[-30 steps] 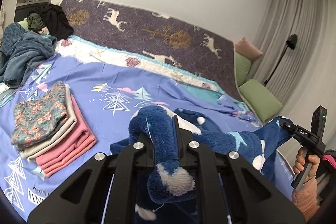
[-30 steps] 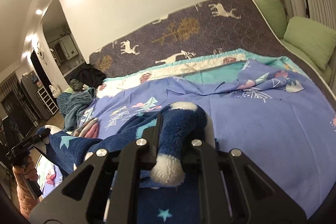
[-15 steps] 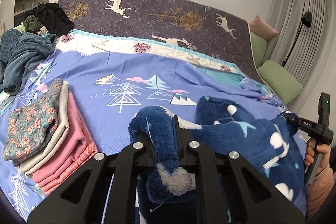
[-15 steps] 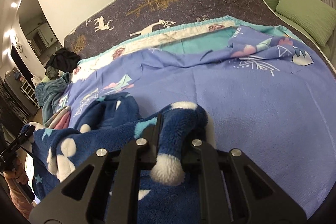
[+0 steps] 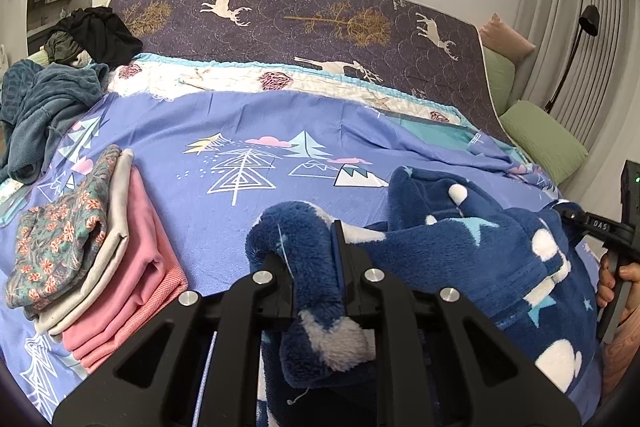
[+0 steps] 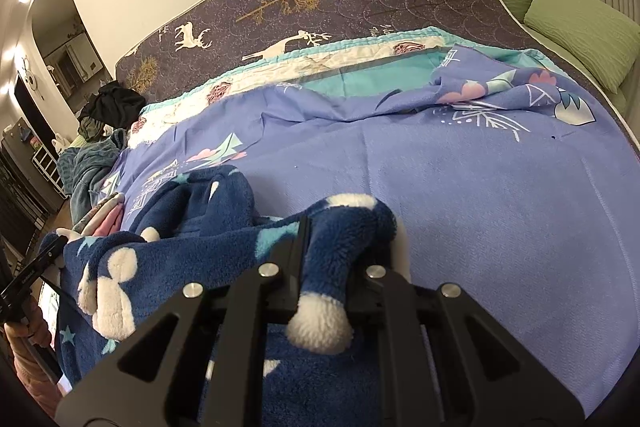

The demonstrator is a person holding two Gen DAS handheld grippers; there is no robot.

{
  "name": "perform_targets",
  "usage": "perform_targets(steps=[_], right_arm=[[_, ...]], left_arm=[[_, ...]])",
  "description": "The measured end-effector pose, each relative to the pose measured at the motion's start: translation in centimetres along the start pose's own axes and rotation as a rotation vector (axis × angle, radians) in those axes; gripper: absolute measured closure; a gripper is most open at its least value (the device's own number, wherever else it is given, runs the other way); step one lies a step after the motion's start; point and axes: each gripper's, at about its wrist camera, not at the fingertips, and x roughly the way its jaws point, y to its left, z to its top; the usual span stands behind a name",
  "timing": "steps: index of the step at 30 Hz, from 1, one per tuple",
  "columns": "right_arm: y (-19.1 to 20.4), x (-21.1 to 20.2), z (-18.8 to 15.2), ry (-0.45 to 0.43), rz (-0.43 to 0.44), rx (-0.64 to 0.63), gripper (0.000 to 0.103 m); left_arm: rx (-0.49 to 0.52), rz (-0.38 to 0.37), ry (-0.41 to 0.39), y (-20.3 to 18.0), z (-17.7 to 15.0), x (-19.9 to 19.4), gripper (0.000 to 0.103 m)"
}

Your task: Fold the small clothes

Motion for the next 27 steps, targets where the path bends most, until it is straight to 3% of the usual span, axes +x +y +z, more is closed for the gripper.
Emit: perform_targets(steps=[6, 8, 12, 14, 16, 18, 21, 23, 25, 27], right_arm=[[0.7, -2.4, -0.7, -0.012, -0.001, -0.072, 0.081], [1.4, -4.1, -1.5, -0.027, -0.001, -0.127, 0.054], [2.7, -6.3, -3.4, -0.021, -0.008, -0.244, 0.052], [3.4, -6.5, -4.5, 0.010, 0.008, -0.281, 0.052], [4.1, -6.4, -5.4, 0.044, 0.020, -0.319, 0.052], [5.1, -6.1, -6.3, 0.070, 0.032, -0.357, 0.052], [6.7, -5.5, -7.1, 0.099, 0.078, -0.410, 0.052], [7.9, -4.9, -7.2, 0.107, 0.105, -0.440, 0.053], [9.0, -3.9, -6.8, 0.125, 0.128, -0.460, 0.054], [9.8, -2.7, -6.1, 0.150, 0.143, -0.470, 0.057]], left_arm=[[0.045, -0.003, -0.026, -0.4, -0.6, -2.0, 0.082], [0.059, -0.014, -0.035, -0.5, -1.1, -3.3, 0.077], [0.084, -0.033, -0.049, -0.9, -2.4, -5.6, 0.066], [0.111, -0.001, -0.078, -1.5, -3.1, -6.9, 0.044], [0.139, 0.043, -0.121, -1.8, -3.4, -8.0, 0.039], [0.147, 0.045, -0.125, -1.9, -3.4, -8.6, 0.039], [0.125, -0.051, -0.080, -2.2, -3.6, -8.8, 0.040], [0.171, -0.116, -0.018, -3.2, -4.2, -8.0, 0.058], [0.239, -0.129, 0.055, -4.4, -4.5, -6.3, 0.075], [0.302, -0.120, 0.130, -5.8, -4.1, -3.4, 0.080]])
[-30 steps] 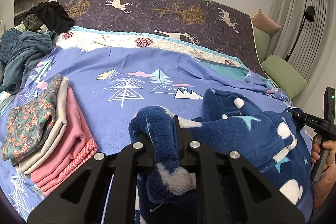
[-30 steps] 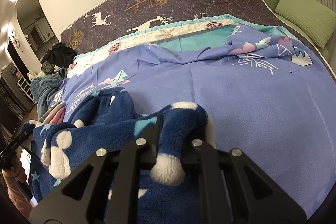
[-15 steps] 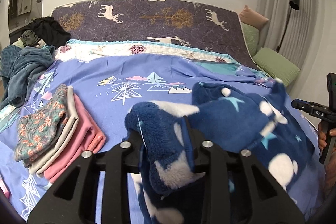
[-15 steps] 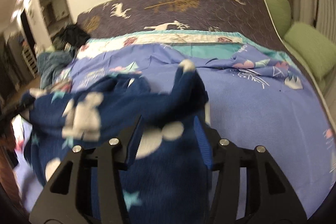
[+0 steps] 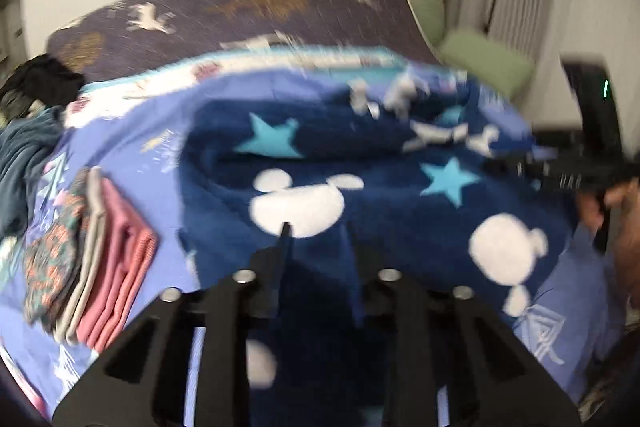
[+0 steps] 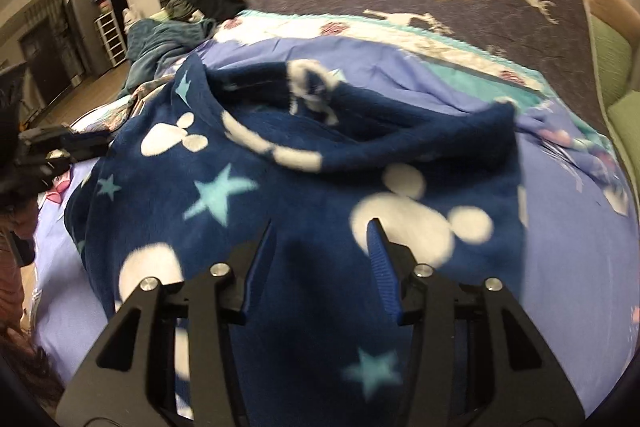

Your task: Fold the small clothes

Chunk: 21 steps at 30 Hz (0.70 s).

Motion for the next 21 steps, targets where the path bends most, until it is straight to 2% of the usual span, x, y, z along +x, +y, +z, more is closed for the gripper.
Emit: perform_targets(steps=[2, 3, 5, 6, 7, 9, 10, 11, 13, 15, 16, 18, 19, 20, 21], right_arm=[[-0.3, 1.8, 1.7, 0.029, 0.003, 0.004, 0.063], [-0.7, 2.7, 2.6, 0.037, -0.012, 0.008, 0.065], [-2.1, 4.7, 4.5, 0.006, -0.135, -0.001, 0.066], [-3.2, 5.6, 5.3, -0.011, -0.206, 0.008, 0.066], [-4.9, 6.3, 5.9, -0.014, -0.270, 0.053, 0.068], [-7.4, 6.2, 6.0, -0.004, -0.296, 0.155, 0.069], [-8.8, 5.2, 5.6, -0.026, -0.272, 0.204, 0.069], [-9.6, 4.4, 5.1, -0.045, -0.256, 0.223, 0.059], [-11.8, 2.9, 3.9, -0.064, -0.254, 0.262, 0.048], [-14.1, 2.3, 3.3, -0.052, -0.242, 0.327, 0.046], [-16.0, 2.3, 3.1, -0.031, -0.187, 0.387, 0.038], [-18.1, 3.5, 3.5, 0.008, -0.080, 0.463, 0.034], [-19.4, 4.3, 3.5, 0.022, -0.027, 0.523, 0.034], [-20.0, 4.9, 3.5, 0.033, 0.006, 0.552, 0.032], [-20.5, 6.0, 3.6, 0.061, 0.059, 0.571, 0.032]], left_arm=[[0.043, 0.030, 0.034, -0.1, 1.5, 2.7, 0.080], [0.077, 0.091, 0.041, 0.1, 2.6, 4.5, 0.079], [0.105, 0.230, 0.069, 1.3, 4.3, 8.2, 0.077], [0.082, 0.270, 0.095, 2.4, 4.9, 9.8, 0.077], [0.041, 0.279, 0.121, 3.7, 5.5, 10.9, 0.076], [-0.030, 0.335, 0.109, 5.9, 6.0, 11.0, 0.074], [-0.040, 0.353, 0.082, 6.5, 6.0, 10.5, 0.062], [-0.060, 0.358, 0.032, 7.3, 5.8, 9.3, 0.042], [-0.120, 0.337, -0.003, 9.0, 5.4, 7.9, 0.026], [-0.216, 0.247, 0.029, 11.4, 5.4, 8.0, 0.024], [-0.262, 0.199, 0.054, 12.5, 5.3, 8.4, 0.024], [-0.384, 0.071, 0.120, 14.4, 5.4, 10.5, 0.024], [-0.419, 0.012, 0.142, 14.2, 5.2, 11.0, 0.027], [-0.450, -0.050, 0.154, 14.4, 5.4, 12.0, 0.047], [-0.441, -0.067, 0.155, 14.3, 5.7, 12.5, 0.064]])
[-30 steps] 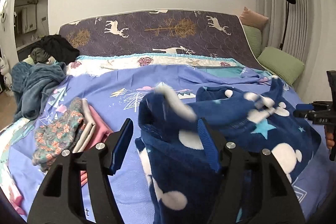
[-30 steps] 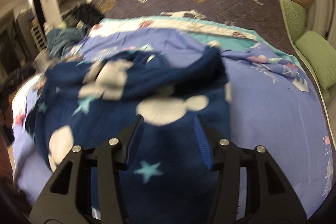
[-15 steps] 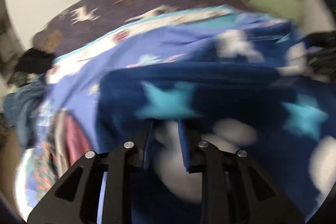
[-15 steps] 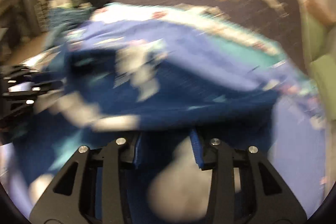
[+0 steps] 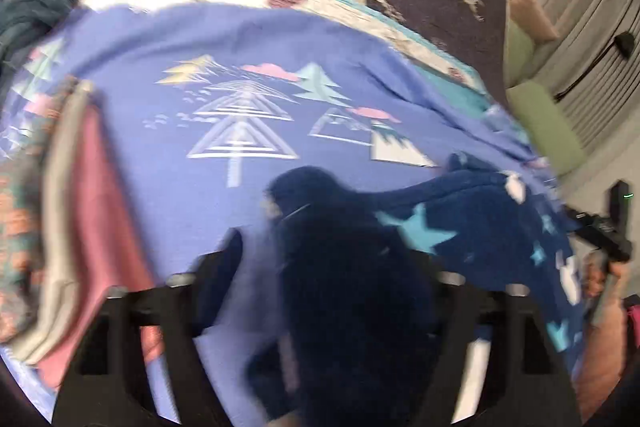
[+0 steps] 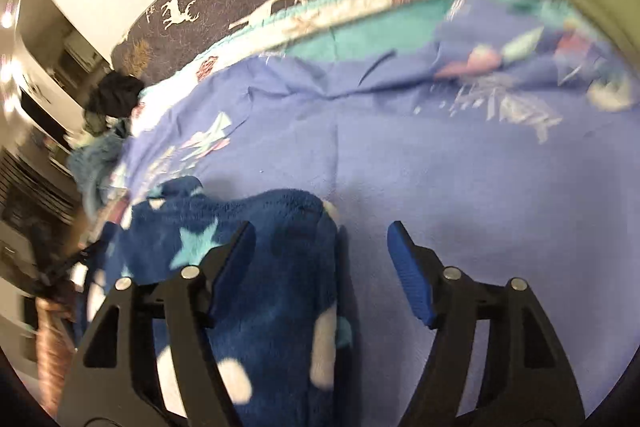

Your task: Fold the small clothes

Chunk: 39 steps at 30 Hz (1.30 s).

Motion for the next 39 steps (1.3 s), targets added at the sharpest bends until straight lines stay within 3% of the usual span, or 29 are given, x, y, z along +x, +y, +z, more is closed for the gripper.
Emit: perform_targets(steps=[1, 2, 3, 4, 8, 10, 12, 13, 15, 16, 17, 19, 21, 26, 31, 33, 34, 35, 36, 39], right_arm=[[0.2, 0.8, 0.0, 0.028, 0.016, 0.000, 0.032], [0.5, 1.4, 0.0, 0.044, 0.021, -0.003, 0.040], [0.9, 1.7, 0.0, 0.051, 0.029, -0.012, 0.058], [1.8, 1.5, -0.2, 0.051, 0.040, -0.042, 0.093], [3.7, -4.8, -0.8, -0.205, 0.075, -0.098, 0.093], [3.7, -6.3, -0.4, -0.266, 0.052, -0.093, 0.092], [2.9, -4.4, 0.5, -0.232, -0.001, -0.091, 0.083], [2.6, -2.9, 0.8, -0.187, -0.036, -0.078, 0.069], [2.0, -0.3, 0.2, -0.097, -0.145, -0.045, 0.067], [1.8, 0.0, -0.7, -0.074, -0.143, -0.045, 0.067], [1.7, -0.7, -1.8, -0.080, -0.114, -0.056, 0.067], [1.2, -3.4, -3.8, -0.117, -0.098, -0.075, 0.057], [0.7, -6.4, -6.6, -0.138, -0.090, -0.085, 0.055], [-1.9, -11.7, -13.8, -0.134, -0.071, -0.026, 0.049], [-1.9, -13.5, -20.0, -0.126, 0.000, 0.021, 0.033], [-1.2, -13.0, -20.9, -0.099, 0.047, 0.016, 0.031], [-0.4, -12.3, -21.1, -0.074, 0.046, 0.009, 0.033], [0.5, -11.9, -21.1, -0.064, 0.032, -0.009, 0.066], [1.6, -11.7, -21.1, -0.068, -0.035, -0.047, 0.081], [1.0, -12.0, -21.2, -0.104, -0.114, -0.050, 0.089]], left_arm=[[0.027, 0.004, 0.007, -0.5, 0.1, 0.4, 0.094], [0.052, 0.012, 0.001, -1.1, 0.2, 0.5, 0.094], [0.067, 0.017, -0.024, -1.8, 0.3, 0.5, 0.094], [0.095, 0.019, -0.059, -2.8, 0.1, -0.3, 0.094], [0.147, 0.013, -0.289, -3.9, -0.1, -6.5, 0.094], [0.141, 0.031, -0.322, -3.6, 0.7, -6.8, 0.094], [0.139, 0.061, -0.256, -3.0, 1.8, -4.2, 0.092], [0.147, 0.118, -0.201, -2.9, 1.8, -2.4, 0.088], [0.171, 0.182, -0.111, -2.9, 0.7, -0.1, 0.088], [0.182, 0.188, -0.102, -2.9, 0.2, -0.1, 0.083], [0.198, 0.195, -0.102, -2.9, -0.9, -0.9, 0.077], [0.209, 0.196, -0.144, -2.3, -3.7, -4.2, 0.049], [0.191, 0.165, -0.182, -1.3, -6.2, -7.2, 0.045], [0.092, 0.065, -0.183, 0.7, -14.5, -13.1, 0.040], [0.014, -0.014, -0.146, 0.5, -19.7, -13.4, 0.043], [-0.016, -0.052, -0.111, 0.6, -19.9, -12.2, 0.086], [-0.034, -0.081, -0.090, 0.7, -19.9, -12.0, 0.094], [-0.051, -0.044, -0.106, 0.4, -20.0, -12.4, 0.095], [-0.033, -0.016, -0.113, -0.1, -20.2, -12.6, 0.095], [0.053, 0.080, -0.095, -0.9, -21.8, -11.8, 0.094]])
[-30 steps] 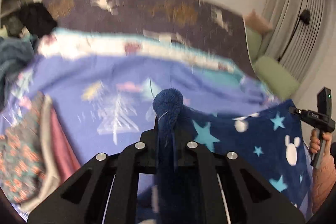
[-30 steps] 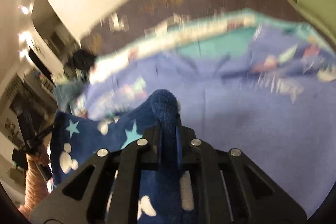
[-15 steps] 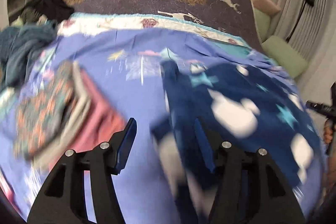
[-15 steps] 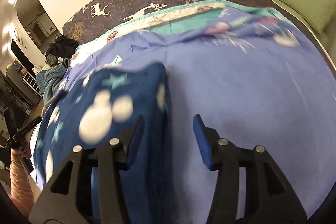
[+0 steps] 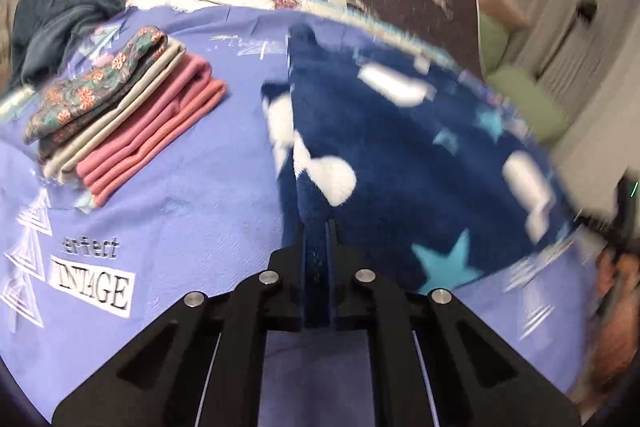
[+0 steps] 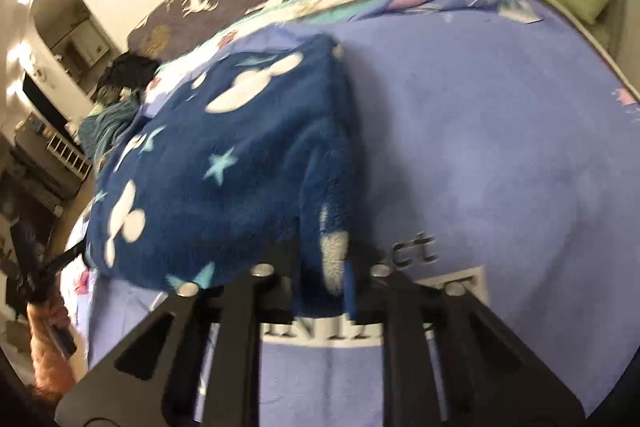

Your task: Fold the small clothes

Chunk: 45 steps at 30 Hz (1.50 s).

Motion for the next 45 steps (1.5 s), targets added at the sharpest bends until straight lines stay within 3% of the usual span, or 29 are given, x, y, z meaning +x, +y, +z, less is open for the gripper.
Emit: perform_targets(steps=[3, 5, 7, 9, 12, 14, 16, 17, 18, 19, 20, 25, 29, 32, 35, 37, 40, 42, 43, 44, 45], right_arm=[[-1.7, 1.1, -1.1, 0.036, 0.031, 0.066, 0.082], [-1.3, -0.2, -1.1, 0.009, -0.010, 0.048, 0.067], [-0.4, -1.7, -0.9, -0.035, -0.083, 0.008, 0.066], [0.8, -3.6, -0.8, -0.099, -0.114, -0.042, 0.067], [2.9, -5.2, 0.1, -0.177, -0.038, -0.102, 0.067], [4.6, -4.6, 0.9, -0.188, 0.043, -0.131, 0.067], [5.9, -3.0, 1.0, -0.177, 0.061, -0.160, 0.067], [6.2, -1.6, 0.7, -0.142, 0.045, -0.171, 0.069], [6.0, 0.3, 0.4, -0.083, 0.001, -0.177, 0.069], [4.9, 3.1, -0.3, 0.013, -0.038, -0.157, 0.069], [4.0, 3.7, -1.1, -0.014, 0.007, -0.134, 0.069], [3.9, 2.8, -1.3, -0.009, 0.020, -0.148, 0.069], [3.6, 2.8, -1.5, -0.023, 0.047, -0.155, 0.068], [3.0, 2.0, -1.2, -0.032, 0.097, -0.102, 0.069], [1.2, -1.3, 0.3, -0.140, 0.164, -0.006, 0.068], [0.2, -3.2, 1.1, -0.181, 0.199, 0.000, 0.069], [-1.5, -2.5, 1.1, -0.117, 0.293, 0.064, 0.074], [-2.6, 1.1, -0.1, 0.026, 0.255, 0.111, 0.074], [-3.2, 2.4, -0.8, 0.057, 0.246, 0.138, 0.080], [-3.9, 2.8, -1.3, 0.030, 0.279, 0.171, 0.080], [-4.2, 2.5, -1.4, 0.029, 0.307, 0.186, 0.080]], left_arm=[[-0.012, -0.009, -0.016, 0.4, -1.0, 0.2, 0.094], [0.013, 0.033, -0.011, 0.0, -0.9, -0.4, 0.093], [0.049, 0.078, -0.016, -0.9, -0.3, -1.4, 0.093], [0.103, 0.113, -0.074, -2.4, 0.6, -3.4, 0.093], [0.149, 0.031, -0.166, -5.3, 2.4, -5.6, 0.091], [0.168, -0.010, -0.184, -7.4, 3.5, -5.2, 0.073], [0.198, 0.036, -0.159, -8.5, 3.9, -2.9, 0.061], [0.221, 0.086, -0.087, -8.6, 3.6, -0.1, 0.055], [0.214, 0.115, -0.009, -8.3, 3.3, 2.4, 0.053], [0.190, 0.107, 0.020, -7.5, 2.4, 4.5, 0.052], [0.200, 0.105, -0.059, -7.5, 1.5, 4.5, 0.052], [0.196, 0.131, -0.040, -8.1, 1.7, 4.1, 0.052], [0.134, 0.122, -0.024, -8.1, 2.7, 3.4, 0.053], [0.088, 0.079, -0.069, -9.3, 4.5, 1.6, 0.053], [0.185, 0.034, -0.128, -13.7, 6.3, 0.2, 0.053], [0.232, -0.034, -0.131, -16.6, 7.5, 0.5, 0.053], [0.285, -0.177, -0.087, -21.3, 8.8, 2.6, 0.052], [0.335, -0.252, 0.004, -24.2, 8.3, 6.0, 0.052], [0.350, -0.252, 0.062, -25.1, 7.8, 8.2, 0.052], [0.364, -0.186, 0.144, -25.8, 6.3, 11.7, 0.052], [0.386, -0.134, 0.125, -26.2, 5.2, 13.1, 0.051]])
